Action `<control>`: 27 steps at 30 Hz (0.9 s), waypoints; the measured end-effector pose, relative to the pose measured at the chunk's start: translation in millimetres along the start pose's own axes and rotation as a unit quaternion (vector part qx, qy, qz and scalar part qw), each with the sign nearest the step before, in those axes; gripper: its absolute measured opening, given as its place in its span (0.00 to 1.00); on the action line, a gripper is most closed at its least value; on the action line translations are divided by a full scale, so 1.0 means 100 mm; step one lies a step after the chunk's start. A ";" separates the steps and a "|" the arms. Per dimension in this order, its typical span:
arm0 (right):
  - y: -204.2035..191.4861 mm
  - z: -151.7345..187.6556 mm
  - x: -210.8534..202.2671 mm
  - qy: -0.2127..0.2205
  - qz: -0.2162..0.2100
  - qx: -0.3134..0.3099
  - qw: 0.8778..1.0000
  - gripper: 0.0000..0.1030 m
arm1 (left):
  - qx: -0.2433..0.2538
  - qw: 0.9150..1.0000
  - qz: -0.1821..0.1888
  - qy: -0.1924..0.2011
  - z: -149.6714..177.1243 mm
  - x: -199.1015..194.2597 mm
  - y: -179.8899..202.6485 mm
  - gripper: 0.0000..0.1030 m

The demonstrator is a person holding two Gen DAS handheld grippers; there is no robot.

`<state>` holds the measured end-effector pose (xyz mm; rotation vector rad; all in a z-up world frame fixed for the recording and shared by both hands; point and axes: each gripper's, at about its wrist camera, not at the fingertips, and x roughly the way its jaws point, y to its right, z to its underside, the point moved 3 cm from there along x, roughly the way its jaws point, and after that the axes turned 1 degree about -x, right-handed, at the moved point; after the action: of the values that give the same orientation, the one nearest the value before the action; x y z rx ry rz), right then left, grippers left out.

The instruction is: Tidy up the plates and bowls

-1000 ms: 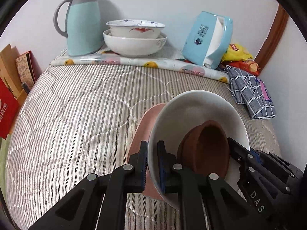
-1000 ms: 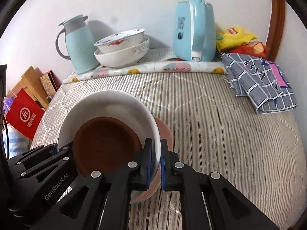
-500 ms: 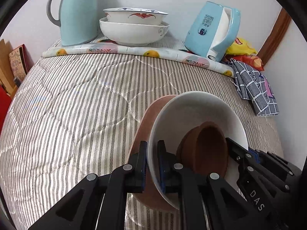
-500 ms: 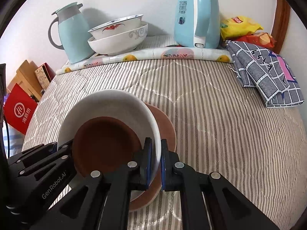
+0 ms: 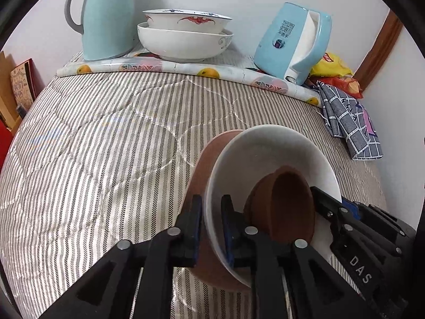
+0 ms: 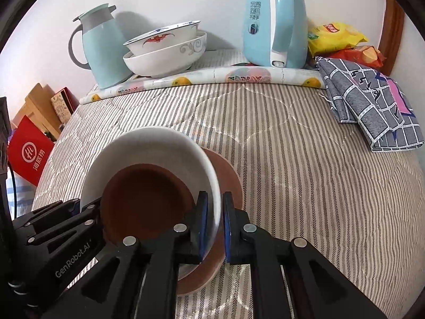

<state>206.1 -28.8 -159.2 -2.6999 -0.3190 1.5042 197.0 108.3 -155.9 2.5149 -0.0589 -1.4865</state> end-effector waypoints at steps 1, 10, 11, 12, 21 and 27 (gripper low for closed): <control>0.00 0.00 -0.01 0.001 -0.001 0.000 1.000 0.09 | 0.000 1.000 0.002 -0.002 0.01 -0.01 -0.01 0.19; 0.04 0.04 -0.20 0.012 -0.004 -0.006 1.000 0.22 | 0.003 1.000 0.001 0.009 0.05 -0.22 -0.02 0.29; 0.04 0.05 -0.22 0.011 -0.006 -0.009 1.000 0.28 | 0.004 1.000 -0.005 0.013 0.05 -0.26 -0.02 0.36; 0.04 0.06 -0.23 0.010 -0.007 -0.012 1.000 0.32 | 0.004 1.000 -0.010 0.018 0.06 -0.29 -0.03 0.41; 0.03 0.23 -0.56 0.030 0.015 -0.040 0.999 0.54 | 0.000 0.997 -0.031 0.064 0.16 -0.71 -0.04 0.57; 0.18 0.34 -0.87 0.047 0.031 -0.020 0.998 0.63 | 0.016 0.993 -0.051 0.105 0.26 -1.00 0.17 0.69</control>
<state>135.4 -65.3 -107.0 -2.8260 -0.2661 1.3944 126.6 101.5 -77.9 2.7225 0.0823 -1.2563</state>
